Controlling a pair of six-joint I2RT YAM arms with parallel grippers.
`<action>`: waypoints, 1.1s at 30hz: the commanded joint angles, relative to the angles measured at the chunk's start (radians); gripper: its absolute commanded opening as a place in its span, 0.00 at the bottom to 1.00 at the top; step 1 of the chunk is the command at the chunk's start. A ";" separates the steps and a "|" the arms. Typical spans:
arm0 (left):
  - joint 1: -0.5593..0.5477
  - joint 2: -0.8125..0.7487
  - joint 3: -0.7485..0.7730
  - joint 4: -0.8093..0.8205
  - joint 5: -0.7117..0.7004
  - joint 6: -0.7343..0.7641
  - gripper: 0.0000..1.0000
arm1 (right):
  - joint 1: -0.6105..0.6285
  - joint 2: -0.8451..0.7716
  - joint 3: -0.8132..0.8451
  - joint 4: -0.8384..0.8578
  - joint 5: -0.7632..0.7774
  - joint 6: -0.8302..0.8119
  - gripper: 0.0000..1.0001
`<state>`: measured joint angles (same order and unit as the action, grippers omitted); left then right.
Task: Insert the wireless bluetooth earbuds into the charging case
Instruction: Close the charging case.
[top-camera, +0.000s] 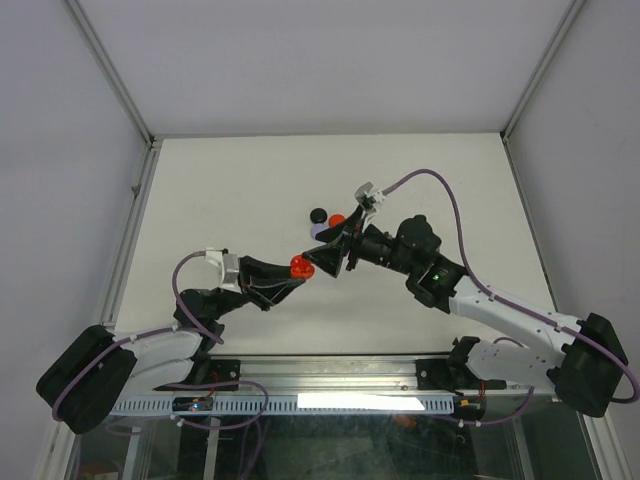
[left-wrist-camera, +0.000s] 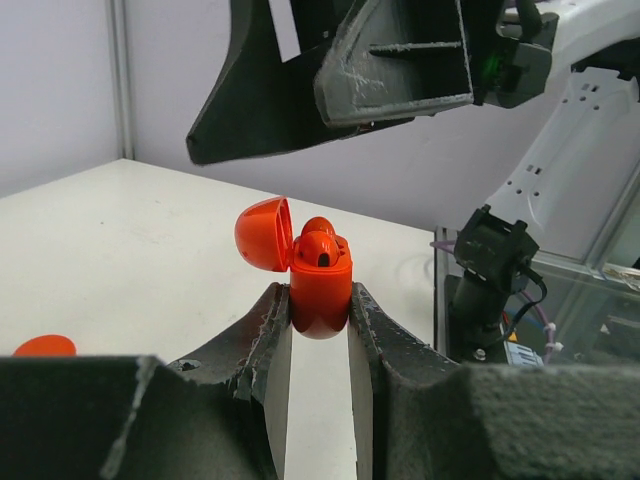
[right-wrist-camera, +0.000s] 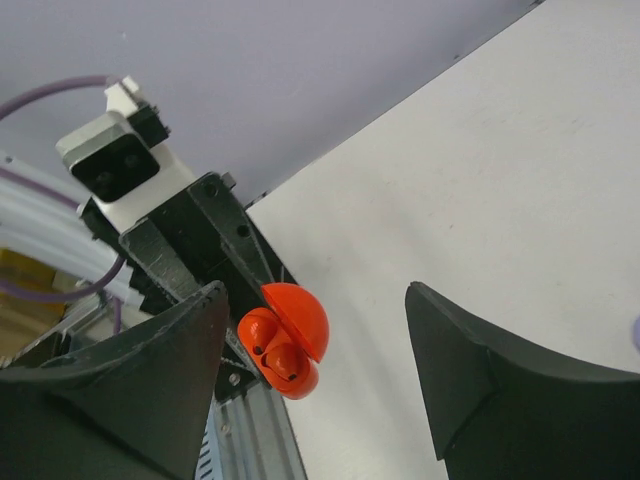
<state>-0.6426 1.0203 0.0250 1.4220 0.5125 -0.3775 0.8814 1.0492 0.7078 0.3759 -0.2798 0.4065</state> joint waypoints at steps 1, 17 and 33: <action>-0.009 0.017 0.026 0.131 0.049 -0.053 0.02 | -0.007 0.060 0.068 -0.009 -0.221 0.031 0.75; -0.009 0.094 0.028 0.088 -0.056 -0.132 0.00 | -0.019 0.109 0.070 0.085 -0.412 0.095 0.72; -0.009 0.268 0.084 -0.099 -0.193 -0.355 0.02 | -0.052 -0.025 0.015 -0.247 0.157 -0.118 0.77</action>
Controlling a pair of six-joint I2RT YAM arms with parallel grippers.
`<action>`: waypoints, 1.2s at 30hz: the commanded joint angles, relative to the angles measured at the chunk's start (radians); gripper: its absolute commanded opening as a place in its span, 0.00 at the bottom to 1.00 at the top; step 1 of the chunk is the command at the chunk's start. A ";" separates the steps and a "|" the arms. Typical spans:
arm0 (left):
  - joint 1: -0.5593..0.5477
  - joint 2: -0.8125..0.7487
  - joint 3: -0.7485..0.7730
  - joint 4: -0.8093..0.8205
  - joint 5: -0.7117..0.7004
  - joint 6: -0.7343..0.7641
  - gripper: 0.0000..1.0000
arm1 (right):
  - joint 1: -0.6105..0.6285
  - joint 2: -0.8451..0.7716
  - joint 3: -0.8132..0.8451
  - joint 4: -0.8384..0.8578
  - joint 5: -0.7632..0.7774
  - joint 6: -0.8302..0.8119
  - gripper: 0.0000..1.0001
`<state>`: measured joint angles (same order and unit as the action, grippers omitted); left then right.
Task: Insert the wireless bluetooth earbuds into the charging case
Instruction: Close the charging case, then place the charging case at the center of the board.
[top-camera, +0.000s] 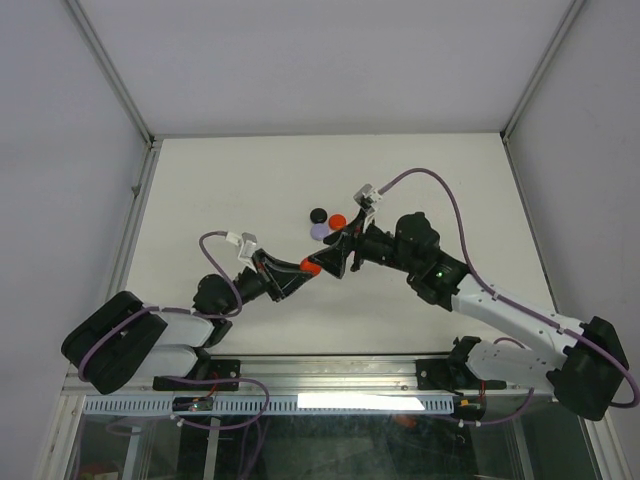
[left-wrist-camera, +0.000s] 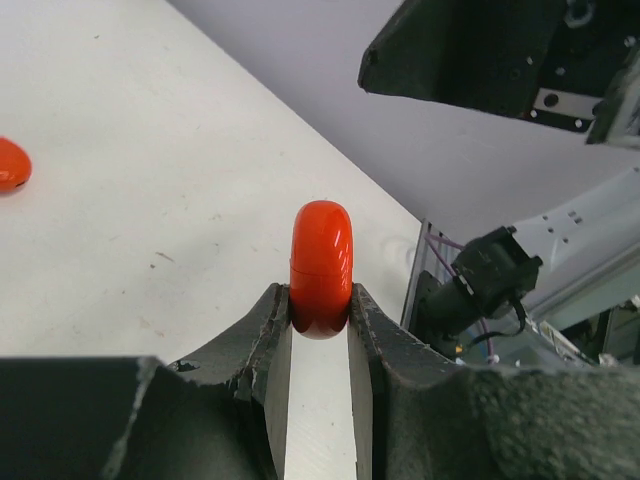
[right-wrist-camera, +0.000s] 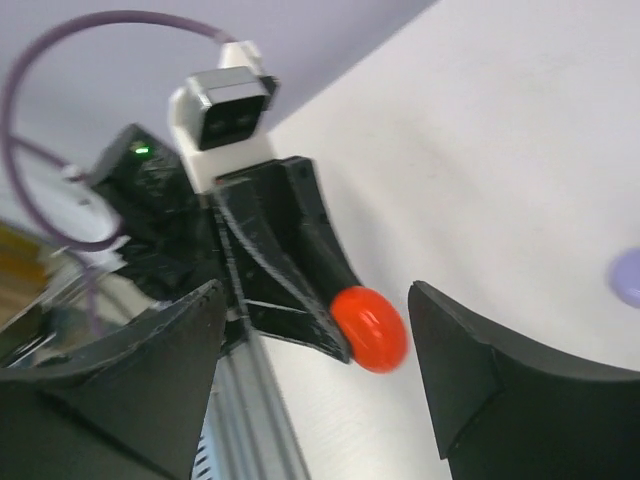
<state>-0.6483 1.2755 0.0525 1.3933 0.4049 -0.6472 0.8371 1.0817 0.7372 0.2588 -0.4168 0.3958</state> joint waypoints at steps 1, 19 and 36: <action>-0.003 0.015 0.078 -0.133 -0.104 -0.096 0.03 | -0.009 -0.071 -0.021 -0.158 0.359 -0.119 0.77; -0.001 0.403 0.494 -0.679 -0.187 -0.209 0.17 | -0.014 -0.365 -0.218 -0.259 0.847 -0.178 0.81; 0.031 0.590 0.701 -0.839 -0.278 -0.252 0.44 | -0.013 -0.431 -0.267 -0.263 0.880 -0.192 0.82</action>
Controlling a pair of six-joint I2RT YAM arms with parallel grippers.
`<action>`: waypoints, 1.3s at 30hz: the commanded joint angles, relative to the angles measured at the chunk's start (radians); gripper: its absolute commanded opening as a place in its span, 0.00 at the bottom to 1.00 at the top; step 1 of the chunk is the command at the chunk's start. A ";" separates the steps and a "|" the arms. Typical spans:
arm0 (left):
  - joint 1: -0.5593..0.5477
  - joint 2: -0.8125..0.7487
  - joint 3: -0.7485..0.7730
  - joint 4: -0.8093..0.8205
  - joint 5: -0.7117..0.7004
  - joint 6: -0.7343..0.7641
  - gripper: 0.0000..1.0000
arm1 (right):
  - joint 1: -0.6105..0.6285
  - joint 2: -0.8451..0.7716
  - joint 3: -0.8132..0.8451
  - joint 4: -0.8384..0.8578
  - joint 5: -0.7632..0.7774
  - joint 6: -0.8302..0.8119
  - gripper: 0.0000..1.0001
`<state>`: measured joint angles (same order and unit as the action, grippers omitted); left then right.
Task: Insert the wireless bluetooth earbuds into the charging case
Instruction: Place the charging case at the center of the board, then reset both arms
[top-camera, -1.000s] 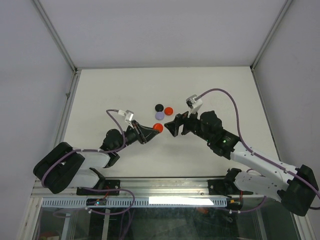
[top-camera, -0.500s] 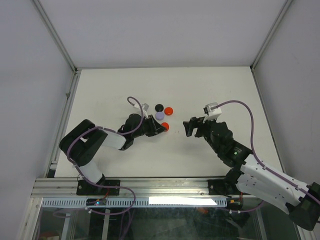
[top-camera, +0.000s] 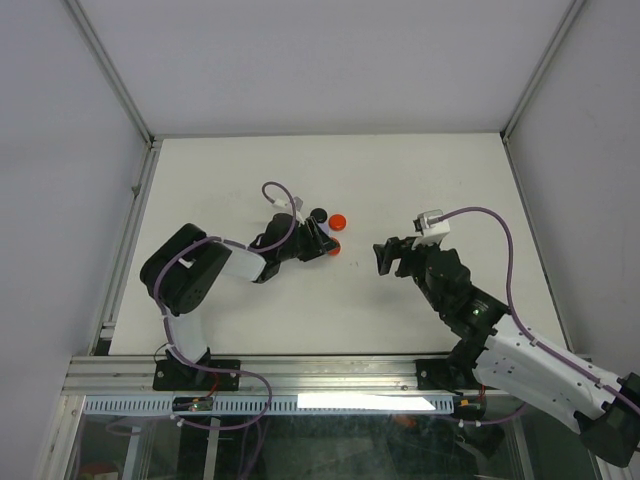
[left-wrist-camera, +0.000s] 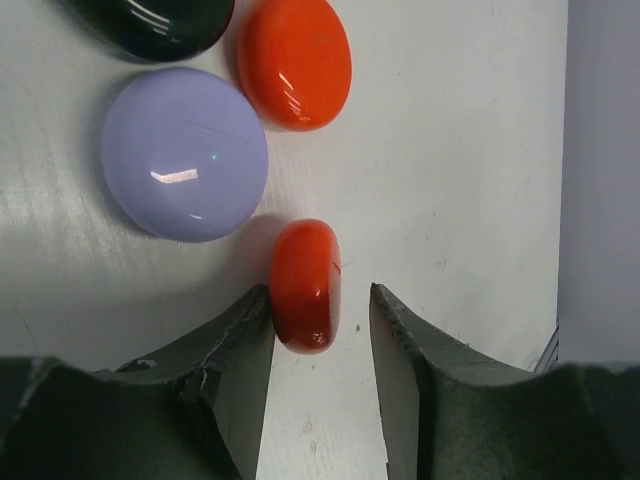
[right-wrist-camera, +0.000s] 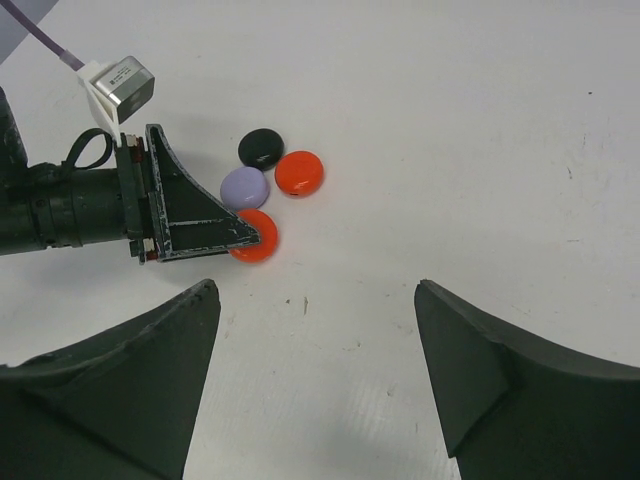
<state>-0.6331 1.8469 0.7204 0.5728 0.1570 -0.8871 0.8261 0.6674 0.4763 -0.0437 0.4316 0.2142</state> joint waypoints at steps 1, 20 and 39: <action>0.018 0.021 0.034 -0.020 -0.031 -0.014 0.46 | -0.003 -0.017 -0.006 0.037 0.030 -0.009 0.82; 0.022 -0.243 -0.124 -0.176 -0.108 0.048 0.99 | -0.003 -0.047 0.069 -0.168 0.138 0.078 0.85; 0.045 -1.044 -0.196 -0.796 -0.518 0.240 0.99 | -0.004 -0.232 0.171 -0.540 0.343 0.237 0.99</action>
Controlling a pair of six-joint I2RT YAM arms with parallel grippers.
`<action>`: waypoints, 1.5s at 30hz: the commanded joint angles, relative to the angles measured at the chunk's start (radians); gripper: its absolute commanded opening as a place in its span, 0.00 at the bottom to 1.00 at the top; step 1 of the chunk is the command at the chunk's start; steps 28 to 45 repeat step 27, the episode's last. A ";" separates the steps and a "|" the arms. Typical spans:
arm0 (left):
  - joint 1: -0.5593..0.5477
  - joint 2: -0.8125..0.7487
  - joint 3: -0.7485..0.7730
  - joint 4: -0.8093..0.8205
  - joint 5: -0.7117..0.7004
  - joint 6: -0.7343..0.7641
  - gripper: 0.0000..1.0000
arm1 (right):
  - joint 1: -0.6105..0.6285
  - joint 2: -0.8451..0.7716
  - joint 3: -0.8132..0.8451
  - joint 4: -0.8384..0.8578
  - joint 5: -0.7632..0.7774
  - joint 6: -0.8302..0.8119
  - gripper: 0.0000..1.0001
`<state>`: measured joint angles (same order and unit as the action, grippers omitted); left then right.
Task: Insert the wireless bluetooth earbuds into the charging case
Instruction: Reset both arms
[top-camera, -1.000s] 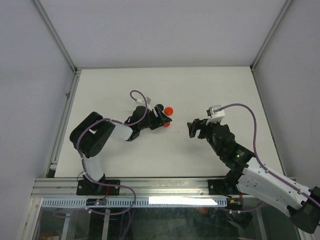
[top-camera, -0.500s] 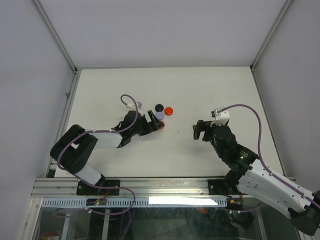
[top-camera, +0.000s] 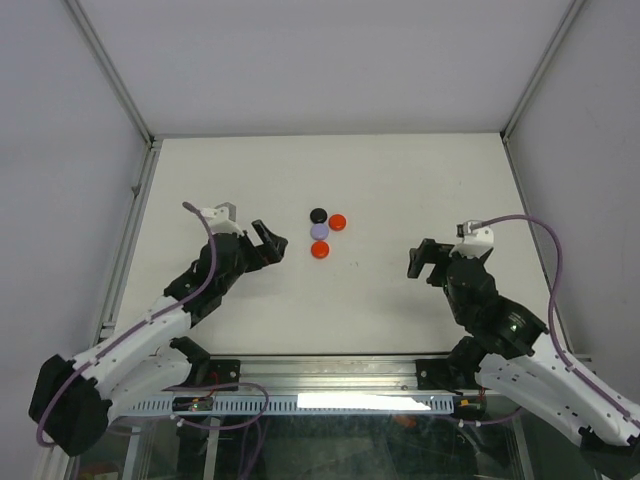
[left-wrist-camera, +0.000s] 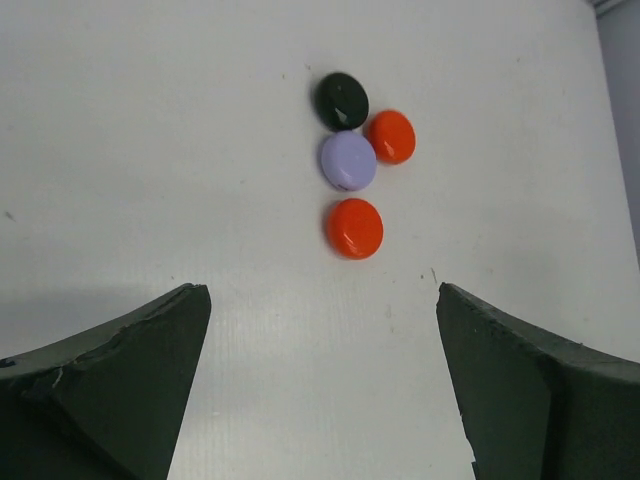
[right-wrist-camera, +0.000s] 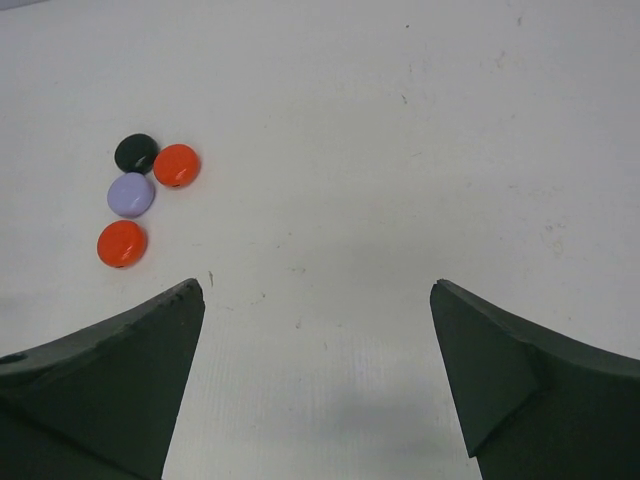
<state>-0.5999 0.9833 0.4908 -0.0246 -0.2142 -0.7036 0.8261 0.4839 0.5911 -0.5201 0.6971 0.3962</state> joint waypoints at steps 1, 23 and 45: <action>0.012 -0.235 0.044 -0.226 -0.145 0.054 0.99 | -0.004 -0.061 0.065 -0.078 0.078 0.061 0.99; 0.014 -0.688 0.154 -0.437 -0.265 0.293 0.99 | -0.002 -0.256 0.108 -0.126 0.024 0.007 0.99; 0.014 -0.675 0.155 -0.438 -0.273 0.307 0.99 | -0.002 -0.255 0.108 -0.129 0.045 0.015 0.99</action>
